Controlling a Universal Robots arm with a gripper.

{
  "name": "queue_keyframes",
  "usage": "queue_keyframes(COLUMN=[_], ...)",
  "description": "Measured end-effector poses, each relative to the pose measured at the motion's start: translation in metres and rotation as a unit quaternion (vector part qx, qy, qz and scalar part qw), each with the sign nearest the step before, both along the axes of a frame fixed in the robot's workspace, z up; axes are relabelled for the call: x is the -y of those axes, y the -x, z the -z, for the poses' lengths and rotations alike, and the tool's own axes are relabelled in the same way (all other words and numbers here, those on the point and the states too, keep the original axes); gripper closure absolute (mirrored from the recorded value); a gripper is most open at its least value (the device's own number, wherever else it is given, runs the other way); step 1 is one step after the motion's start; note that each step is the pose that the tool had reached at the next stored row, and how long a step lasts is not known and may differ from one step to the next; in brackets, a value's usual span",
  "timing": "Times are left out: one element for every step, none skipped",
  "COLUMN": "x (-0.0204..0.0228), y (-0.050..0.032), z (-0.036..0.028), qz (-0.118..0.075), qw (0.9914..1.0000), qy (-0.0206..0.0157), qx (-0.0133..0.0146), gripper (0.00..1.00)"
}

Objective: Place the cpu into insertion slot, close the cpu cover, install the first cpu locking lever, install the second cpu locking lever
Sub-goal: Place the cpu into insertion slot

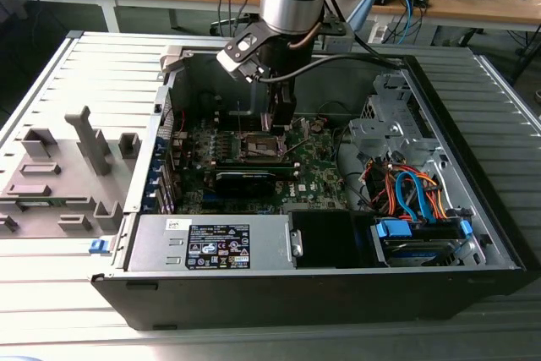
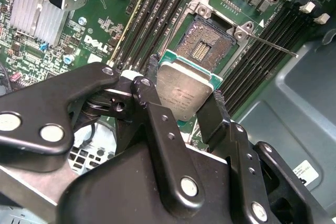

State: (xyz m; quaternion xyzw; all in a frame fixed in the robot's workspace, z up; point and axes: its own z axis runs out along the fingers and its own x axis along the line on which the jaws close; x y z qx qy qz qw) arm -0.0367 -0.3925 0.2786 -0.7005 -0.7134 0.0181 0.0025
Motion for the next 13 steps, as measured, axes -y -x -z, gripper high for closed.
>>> queue_keyframes(x=[0.0, 0.0, 0.0, 0.0, 0.0, 0.0, 0.0, 0.0, 0.0, 0.0, 0.0, 0.0, 0.0], y=[0.0, 0.0, 0.0, 0.0, 0.0, 0.0, 0.0, 0.0, 0.0, 0.0, 0.0, 0.0, 0.0], z=[0.0002, 0.0003, 0.0004, 0.0007, 0.001, 0.0013, 0.0016, 0.0018, 0.0021, 0.0026, 0.0027, 0.003, 0.0032], qz=[0.0, 0.0, 0.0, 0.0, 0.0, 0.0, 0.0, 0.0, 0.0, 0.0, 0.0, 0.0, 0.0], qw=[1.0, 1.0, 1.0, 1.0, 1.0, 1.0, 1.0, 1.0, 1.0, 1.0, 1.0, 1.0, 1.0], qy=[0.0, 0.0, 0.0, 0.0, 0.0, 0.0, 0.0, 0.0, 0.0, 0.0, 0.0, 0.0, 0.0], qx=[0.0, 0.0, 0.0, 0.0, 0.0, 0.0, 0.0, 0.0, 0.0, 0.0, 0.0, 0.0, 0.0], gripper=[0.45, 0.45, 0.45, 0.45, 0.45, 0.45, 0.45, 0.45, 0.45, 0.45, 0.45, 0.45, 0.45])
